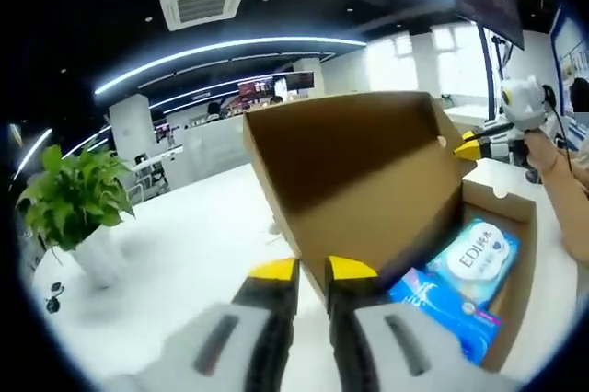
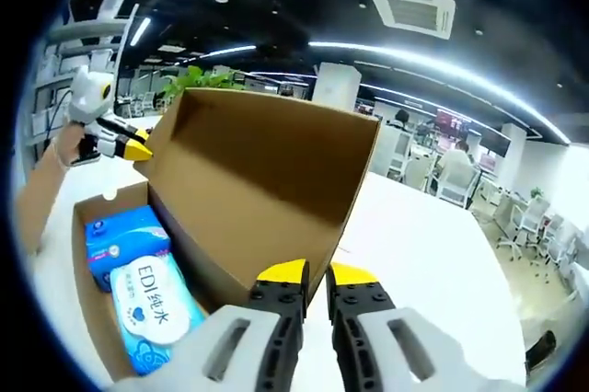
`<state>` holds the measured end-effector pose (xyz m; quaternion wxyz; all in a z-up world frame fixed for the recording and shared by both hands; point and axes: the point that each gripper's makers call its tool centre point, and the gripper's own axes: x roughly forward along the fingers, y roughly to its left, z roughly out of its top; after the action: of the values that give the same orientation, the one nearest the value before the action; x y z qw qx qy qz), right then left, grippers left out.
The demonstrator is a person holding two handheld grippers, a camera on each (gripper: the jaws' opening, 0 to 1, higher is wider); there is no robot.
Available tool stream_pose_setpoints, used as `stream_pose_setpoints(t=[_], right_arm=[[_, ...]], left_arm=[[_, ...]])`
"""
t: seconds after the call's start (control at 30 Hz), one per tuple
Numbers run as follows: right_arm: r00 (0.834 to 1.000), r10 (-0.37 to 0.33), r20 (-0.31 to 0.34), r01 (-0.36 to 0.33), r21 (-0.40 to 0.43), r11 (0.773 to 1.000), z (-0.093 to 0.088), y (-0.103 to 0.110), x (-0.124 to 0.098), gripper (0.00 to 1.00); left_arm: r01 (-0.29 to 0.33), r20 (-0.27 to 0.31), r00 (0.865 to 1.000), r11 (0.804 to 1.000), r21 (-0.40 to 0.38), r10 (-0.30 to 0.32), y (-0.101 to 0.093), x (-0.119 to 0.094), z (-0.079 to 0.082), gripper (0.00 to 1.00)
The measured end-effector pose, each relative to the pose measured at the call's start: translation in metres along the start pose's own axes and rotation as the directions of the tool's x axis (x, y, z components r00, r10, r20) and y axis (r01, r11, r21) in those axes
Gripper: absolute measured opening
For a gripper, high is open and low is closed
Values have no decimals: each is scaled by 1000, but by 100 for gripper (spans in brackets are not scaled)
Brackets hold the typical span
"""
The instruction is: Operate the shoe box by opening the lid, removing the specified soft item, and placing it in the target area until the item is outside and the box remains undamaged.
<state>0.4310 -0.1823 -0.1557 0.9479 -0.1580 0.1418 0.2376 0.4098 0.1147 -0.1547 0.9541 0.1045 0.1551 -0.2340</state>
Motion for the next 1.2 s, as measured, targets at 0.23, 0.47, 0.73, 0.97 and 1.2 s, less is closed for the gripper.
stream_pose_setpoints(t=[0.23,0.47,0.73,0.97,1.2], right_arm=[[1000,2,-8,-2,-24,1000,-1,0,0,7],[1000,-13,-7,13,-31,999,-5,-7,6,8],[1000,-15,-4,14,-47,999,-6,-10,8,10],[999,-38,8,38,-63,997,-4,-14,8,16],[998,-55,11,56,-108,993,-1,-14,8,18]], left_arm=[[54,-25,998,998,-24,-55,-2,2,-1,12],[47,-22,999,999,-4,-47,-6,14,0,13],[61,-14,998,998,24,-61,-9,19,0,17],[46,-31,999,996,81,-44,-10,18,-2,20],[1,10,1000,993,114,-2,-1,9,8,20]])
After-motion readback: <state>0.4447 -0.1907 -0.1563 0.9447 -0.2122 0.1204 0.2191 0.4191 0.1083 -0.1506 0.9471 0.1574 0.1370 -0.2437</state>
